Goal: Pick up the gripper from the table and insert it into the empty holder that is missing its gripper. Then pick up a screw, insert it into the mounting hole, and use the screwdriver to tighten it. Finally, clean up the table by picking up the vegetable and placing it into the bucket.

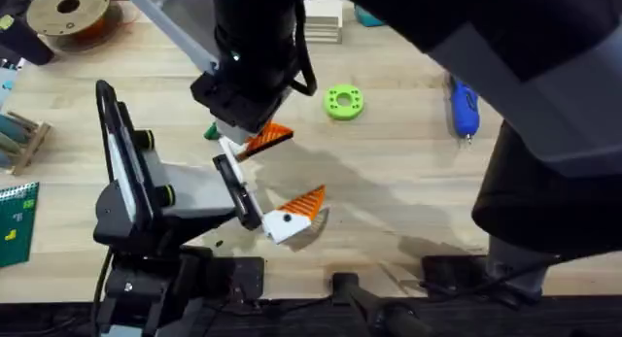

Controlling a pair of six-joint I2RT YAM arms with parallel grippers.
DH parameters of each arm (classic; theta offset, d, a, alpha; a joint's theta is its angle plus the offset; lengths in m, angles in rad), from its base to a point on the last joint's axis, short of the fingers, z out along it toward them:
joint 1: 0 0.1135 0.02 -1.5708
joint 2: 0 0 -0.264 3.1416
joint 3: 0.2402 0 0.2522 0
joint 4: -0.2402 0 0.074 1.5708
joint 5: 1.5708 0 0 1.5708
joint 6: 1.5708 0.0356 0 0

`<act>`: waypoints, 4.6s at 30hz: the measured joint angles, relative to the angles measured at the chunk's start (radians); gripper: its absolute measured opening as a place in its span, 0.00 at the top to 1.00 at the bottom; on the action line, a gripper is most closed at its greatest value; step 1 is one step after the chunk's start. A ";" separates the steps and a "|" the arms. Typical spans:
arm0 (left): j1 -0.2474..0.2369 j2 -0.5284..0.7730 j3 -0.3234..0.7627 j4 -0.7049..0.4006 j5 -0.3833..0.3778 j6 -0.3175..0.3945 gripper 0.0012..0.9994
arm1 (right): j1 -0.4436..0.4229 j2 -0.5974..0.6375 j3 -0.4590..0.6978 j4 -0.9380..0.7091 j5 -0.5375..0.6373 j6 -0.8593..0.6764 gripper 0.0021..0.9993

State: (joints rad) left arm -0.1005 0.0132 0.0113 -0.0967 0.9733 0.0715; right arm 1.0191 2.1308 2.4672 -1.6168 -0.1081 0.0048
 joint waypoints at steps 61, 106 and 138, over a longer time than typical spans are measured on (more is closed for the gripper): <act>0.000 0.000 0.000 0.000 0.000 0.000 0.00 | 0.008 0.000 -0.002 0.024 0.000 0.000 1.00; 0.000 0.000 0.000 0.000 0.000 0.000 0.00 | 0.010 0.038 -0.003 0.054 0.000 0.000 1.00; 0.000 0.000 0.000 0.000 0.000 0.000 0.00 | -0.232 -0.027 0.184 0.000 0.063 0.053 0.24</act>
State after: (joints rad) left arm -0.1005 0.0128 0.0113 -0.0967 0.9737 0.0715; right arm 0.7873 2.1037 2.6511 -1.6168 -0.0447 0.0576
